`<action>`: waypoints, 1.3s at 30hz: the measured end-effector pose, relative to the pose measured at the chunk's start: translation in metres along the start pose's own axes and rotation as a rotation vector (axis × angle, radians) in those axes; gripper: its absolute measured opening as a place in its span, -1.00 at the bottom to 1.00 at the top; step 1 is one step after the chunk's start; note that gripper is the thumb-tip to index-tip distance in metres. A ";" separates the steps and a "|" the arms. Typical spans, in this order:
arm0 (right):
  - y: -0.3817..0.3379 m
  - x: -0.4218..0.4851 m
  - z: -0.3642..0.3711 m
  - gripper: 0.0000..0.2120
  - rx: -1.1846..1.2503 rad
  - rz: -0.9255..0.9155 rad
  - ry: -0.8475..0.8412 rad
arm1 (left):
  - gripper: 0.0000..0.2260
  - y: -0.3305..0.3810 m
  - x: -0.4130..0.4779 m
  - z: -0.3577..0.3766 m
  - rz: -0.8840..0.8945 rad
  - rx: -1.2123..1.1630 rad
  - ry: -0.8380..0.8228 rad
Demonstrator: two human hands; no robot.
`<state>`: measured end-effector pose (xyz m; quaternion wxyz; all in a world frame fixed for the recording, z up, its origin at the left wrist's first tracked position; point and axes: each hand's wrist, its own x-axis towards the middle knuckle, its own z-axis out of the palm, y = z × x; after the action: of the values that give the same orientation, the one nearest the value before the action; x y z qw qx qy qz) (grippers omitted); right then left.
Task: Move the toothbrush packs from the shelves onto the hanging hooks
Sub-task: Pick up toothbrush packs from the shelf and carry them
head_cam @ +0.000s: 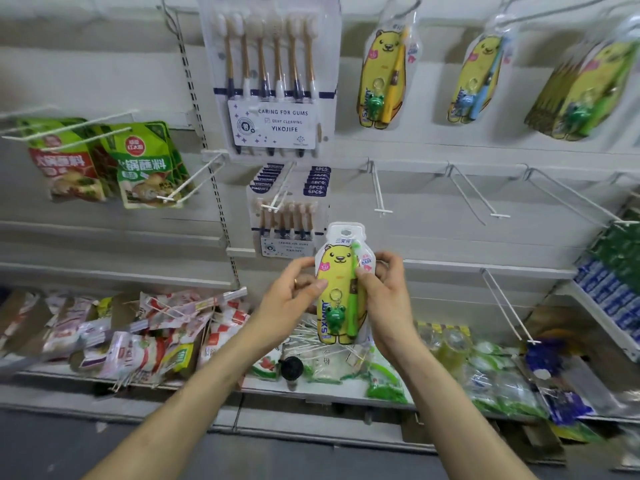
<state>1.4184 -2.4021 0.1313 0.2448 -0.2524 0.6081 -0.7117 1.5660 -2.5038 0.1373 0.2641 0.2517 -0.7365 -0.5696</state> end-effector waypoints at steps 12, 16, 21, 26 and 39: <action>-0.081 -0.051 -0.059 -0.77 -0.067 -0.122 -0.048 | -0.81 0.088 -0.034 0.036 0.096 -0.065 0.151; -0.107 -0.063 -0.097 -0.83 -0.146 -0.163 -0.024 | -0.81 0.116 -0.039 0.064 0.127 -0.108 0.113; -0.146 -0.070 -0.149 -0.85 -0.187 -0.219 0.035 | -0.80 0.151 -0.031 0.112 0.136 -0.181 0.064; -0.182 -0.063 -0.214 -0.87 -0.181 -0.242 0.113 | -0.86 0.190 -0.014 0.176 0.144 -0.233 -0.015; -0.280 0.043 -0.373 -0.97 -0.223 -0.374 0.098 | -0.92 0.290 0.092 0.340 0.306 -0.128 0.066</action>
<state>1.1291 -2.1143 0.3611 0.0495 -0.3514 0.6369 -0.6844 1.2488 -2.2606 0.3569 0.3874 0.1381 -0.7194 -0.5598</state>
